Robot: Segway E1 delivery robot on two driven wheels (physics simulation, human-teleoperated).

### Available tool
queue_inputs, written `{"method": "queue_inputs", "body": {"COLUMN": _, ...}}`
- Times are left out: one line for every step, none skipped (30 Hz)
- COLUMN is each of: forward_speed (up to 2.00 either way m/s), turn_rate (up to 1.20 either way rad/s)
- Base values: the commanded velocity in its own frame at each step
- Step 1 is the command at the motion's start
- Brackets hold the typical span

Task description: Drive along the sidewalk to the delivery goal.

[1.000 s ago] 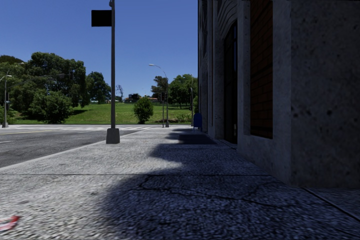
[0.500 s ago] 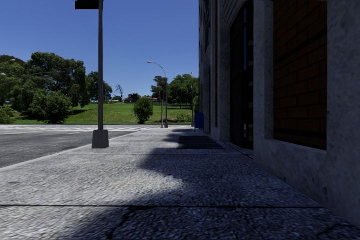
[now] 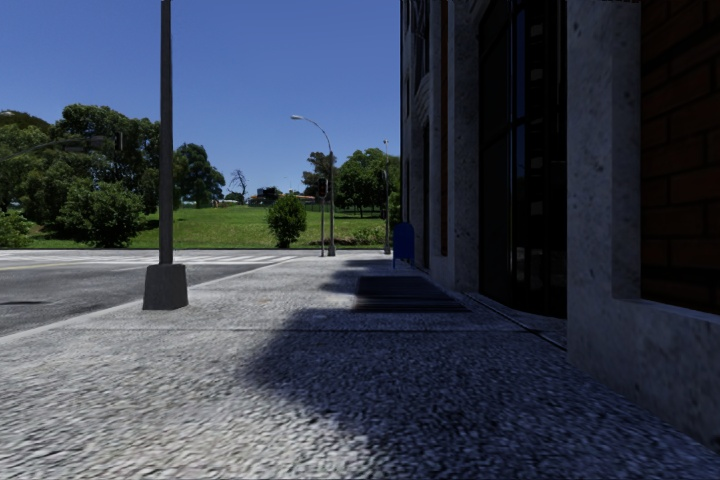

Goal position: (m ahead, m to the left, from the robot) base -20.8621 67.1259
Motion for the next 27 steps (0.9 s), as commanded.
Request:
{"method": "queue_inputs", "body": {"forward_speed": 2.00, "turn_rate": 0.00}}
{"method": "queue_inputs", "body": {"forward_speed": 2.00, "turn_rate": 0.00}}
{"method": "queue_inputs", "body": {"forward_speed": 2.00, "turn_rate": 0.00}}
{"method": "queue_inputs", "body": {"forward_speed": 2.00, "turn_rate": 0.00}}
{"method": "queue_inputs", "body": {"forward_speed": 2.00, "turn_rate": 0.00}}
{"method": "queue_inputs", "body": {"forward_speed": 2.00, "turn_rate": 0.00}}
{"method": "queue_inputs", "body": {"forward_speed": 2.00, "turn_rate": 0.00}}
{"method": "queue_inputs", "body": {"forward_speed": 2.00, "turn_rate": 0.00}}
{"method": "queue_inputs", "body": {"forward_speed": 2.00, "turn_rate": 0.00}}
{"method": "queue_inputs", "body": {"forward_speed": 2.00, "turn_rate": 0.00}}
{"method": "queue_inputs", "body": {"forward_speed": 2.00, "turn_rate": 0.00}}
{"method": "queue_inputs", "body": {"forward_speed": 2.00, "turn_rate": 0.00}}
{"method": "queue_inputs", "body": {"forward_speed": 2.00, "turn_rate": 0.00}}
{"method": "queue_inputs", "body": {"forward_speed": 2.00, "turn_rate": 0.00}}
{"method": "queue_inputs", "body": {"forward_speed": 2.00, "turn_rate": 0.00}}
{"method": "queue_inputs", "body": {"forward_speed": 2.00, "turn_rate": 0.00}}
{"method": "queue_inputs", "body": {"forward_speed": 2.00, "turn_rate": 0.00}}
{"method": "queue_inputs", "body": {"forward_speed": 2.00, "turn_rate": 0.00}}
{"method": "queue_inputs", "body": {"forward_speed": 2.00, "turn_rate": 0.00}}
{"method": "queue_inputs", "body": {"forward_speed": 2.00, "turn_rate": 0.00}}
{"method": "queue_inputs", "body": {"forward_speed": 2.00, "turn_rate": 0.00}}
{"method": "queue_inputs", "body": {"forward_speed": 2.00, "turn_rate": 0.00}}
{"method": "queue_inputs", "body": {"forward_speed": 2.00, "turn_rate": 0.00}}
{"method": "queue_inputs", "body": {"forward_speed": 2.00, "turn_rate": 0.00}}
{"method": "queue_inputs", "body": {"forward_speed": 2.00, "turn_rate": 0.00}}
{"method": "queue_inputs", "body": {"forward_speed": 2.00, "turn_rate": 0.00}}
{"method": "queue_inputs", "body": {"forward_speed": 2.00, "turn_rate": 0.00}}
